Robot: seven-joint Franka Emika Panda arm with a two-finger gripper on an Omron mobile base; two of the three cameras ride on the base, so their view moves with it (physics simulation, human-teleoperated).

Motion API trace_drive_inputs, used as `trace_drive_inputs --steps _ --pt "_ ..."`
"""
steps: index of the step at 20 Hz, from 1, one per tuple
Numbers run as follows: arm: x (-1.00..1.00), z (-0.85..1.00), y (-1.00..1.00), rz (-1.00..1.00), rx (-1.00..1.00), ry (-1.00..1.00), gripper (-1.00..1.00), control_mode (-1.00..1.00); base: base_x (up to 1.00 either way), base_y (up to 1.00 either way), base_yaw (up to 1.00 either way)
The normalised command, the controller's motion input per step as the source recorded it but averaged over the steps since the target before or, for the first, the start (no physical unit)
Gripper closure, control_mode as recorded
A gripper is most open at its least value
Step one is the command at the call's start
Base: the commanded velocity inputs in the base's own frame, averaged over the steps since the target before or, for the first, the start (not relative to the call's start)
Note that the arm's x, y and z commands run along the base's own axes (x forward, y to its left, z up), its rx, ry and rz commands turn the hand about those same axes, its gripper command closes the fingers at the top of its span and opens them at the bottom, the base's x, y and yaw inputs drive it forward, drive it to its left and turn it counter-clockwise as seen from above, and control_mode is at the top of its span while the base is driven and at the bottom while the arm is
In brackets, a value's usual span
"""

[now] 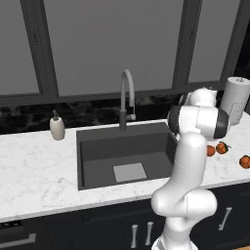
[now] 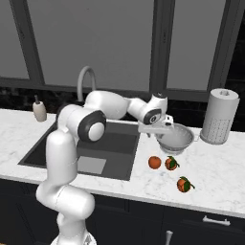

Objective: Put the colander in the sink, put the orange, orange, orange in the colander, and turn on the sink faucet and pour water over the colander.

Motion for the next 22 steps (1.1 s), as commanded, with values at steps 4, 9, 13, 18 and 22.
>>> trace_drive_inputs --steps 4,9,13,18,22 --pt "-0.04 0.35 0.21 0.07 0.0 -0.18 1.0 -1.0 0.0 0.0 0.0" --pt "-0.56 0.37 0.55 0.1 -0.05 -0.02 1.0 -1.0 0.0 0.0 0.0" --pt "-0.7 0.27 0.92 0.17 -0.07 0.01 1.0 -1.0 0.0 0.0 0.0" --pt "-0.62 0.12 1.0 0.23 -0.07 0.0 1.0 -1.0 0.0 0.0 0.0" --pt "-0.64 0.11 1.0 0.23 -0.09 0.05 1.0 -1.0 0.0 0.0 0.0"
